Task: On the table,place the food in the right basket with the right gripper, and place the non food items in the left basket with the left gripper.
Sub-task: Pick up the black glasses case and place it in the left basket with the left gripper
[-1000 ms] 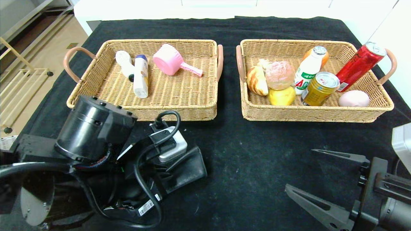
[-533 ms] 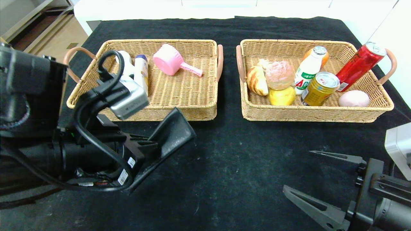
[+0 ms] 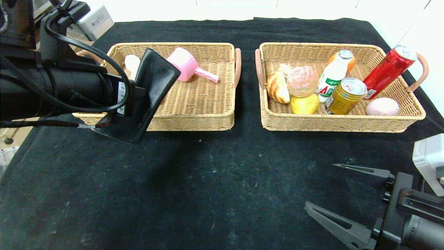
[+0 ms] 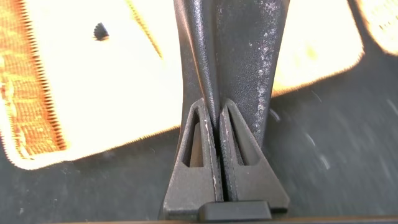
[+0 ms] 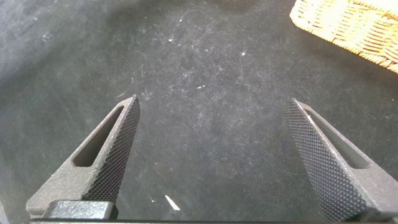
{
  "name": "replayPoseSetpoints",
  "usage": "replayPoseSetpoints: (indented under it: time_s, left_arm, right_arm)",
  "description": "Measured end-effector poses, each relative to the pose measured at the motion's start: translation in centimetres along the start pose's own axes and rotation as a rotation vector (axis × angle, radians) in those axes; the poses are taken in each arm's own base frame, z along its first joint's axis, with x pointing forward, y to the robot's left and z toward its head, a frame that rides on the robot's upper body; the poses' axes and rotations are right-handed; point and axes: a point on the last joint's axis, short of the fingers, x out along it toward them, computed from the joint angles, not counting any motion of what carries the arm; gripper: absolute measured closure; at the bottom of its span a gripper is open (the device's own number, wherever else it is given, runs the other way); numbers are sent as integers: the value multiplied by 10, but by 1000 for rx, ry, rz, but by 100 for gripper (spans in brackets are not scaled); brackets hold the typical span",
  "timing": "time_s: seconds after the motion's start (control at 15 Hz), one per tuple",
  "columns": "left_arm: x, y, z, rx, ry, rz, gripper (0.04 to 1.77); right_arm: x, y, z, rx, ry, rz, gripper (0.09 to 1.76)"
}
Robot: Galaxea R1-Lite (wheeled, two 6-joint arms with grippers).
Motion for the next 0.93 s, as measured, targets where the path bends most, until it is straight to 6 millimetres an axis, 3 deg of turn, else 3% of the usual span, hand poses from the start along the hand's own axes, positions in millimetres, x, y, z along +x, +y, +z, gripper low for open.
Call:
replayPoseSetpoints:
  time_s: [0.53, 0.93]
  left_arm:
    - [66, 18, 30, -153, -84, 97, 166]
    - [118, 24, 37, -180, -152, 168, 166]
  right_arm:
    - [-1, -1, 1, 0, -5, -4, 14]
    - [-1, -1, 1, -1, -5, -5, 14]
